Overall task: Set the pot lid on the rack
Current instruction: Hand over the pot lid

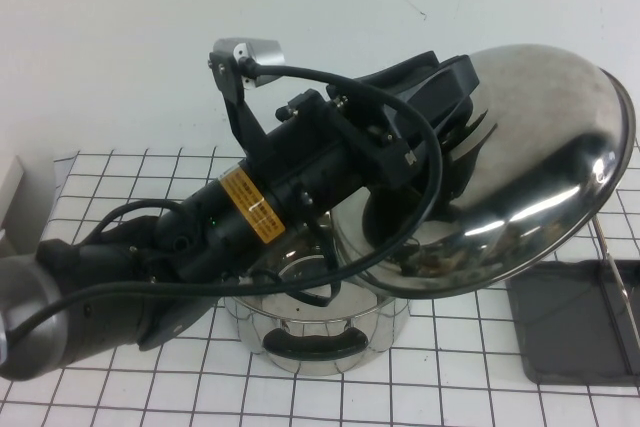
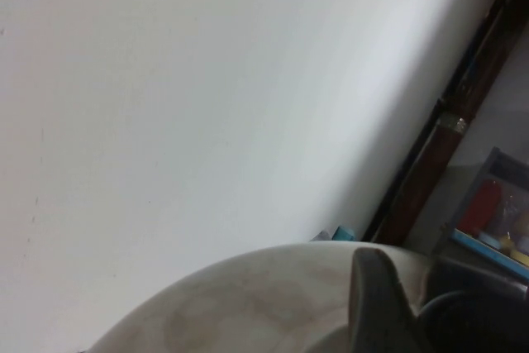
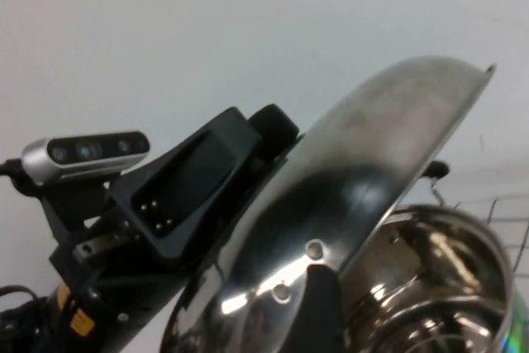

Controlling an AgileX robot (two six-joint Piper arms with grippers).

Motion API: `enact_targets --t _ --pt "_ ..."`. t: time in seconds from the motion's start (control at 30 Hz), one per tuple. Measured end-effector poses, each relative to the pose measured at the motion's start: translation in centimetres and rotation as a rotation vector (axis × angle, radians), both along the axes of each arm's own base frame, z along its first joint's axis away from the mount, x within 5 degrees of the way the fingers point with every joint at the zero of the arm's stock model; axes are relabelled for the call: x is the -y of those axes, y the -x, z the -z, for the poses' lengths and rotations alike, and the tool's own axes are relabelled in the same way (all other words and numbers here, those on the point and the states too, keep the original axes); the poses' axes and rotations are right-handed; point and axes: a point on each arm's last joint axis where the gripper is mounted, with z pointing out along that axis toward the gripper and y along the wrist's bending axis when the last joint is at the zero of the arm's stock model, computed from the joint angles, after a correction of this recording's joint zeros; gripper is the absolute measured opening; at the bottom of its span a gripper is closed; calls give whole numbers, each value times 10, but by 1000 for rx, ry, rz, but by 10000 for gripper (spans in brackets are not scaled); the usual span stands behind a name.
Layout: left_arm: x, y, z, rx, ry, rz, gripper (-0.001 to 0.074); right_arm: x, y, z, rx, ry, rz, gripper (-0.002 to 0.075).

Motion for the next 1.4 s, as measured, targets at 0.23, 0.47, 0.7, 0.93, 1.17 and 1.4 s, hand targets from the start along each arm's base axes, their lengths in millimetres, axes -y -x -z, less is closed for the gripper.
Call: enact_targets --t 0.23,0.47,0.7,0.93,1.17,1.4 --pt "0 -1 -1 38 -15 -25 314 -15 -39 -1 -115 -64 -241 577" --pt "1 0 -2 67 -31 -17 314 -18 -55 -18 -84 -72 -293 579" --pt "2 3 -3 92 -23 10 314 -18 -58 -40 18 -28 -300 573" --pt "2 4 -4 63 1 35 314 -17 -59 -46 39 -20 -296 407" --pt "4 7 -2 51 -23 71 314 -17 -60 -47 -2 -70 -291 274" --pt "7 8 -1 45 -29 78 326 -17 -60 -47 18 -56 -294 269"
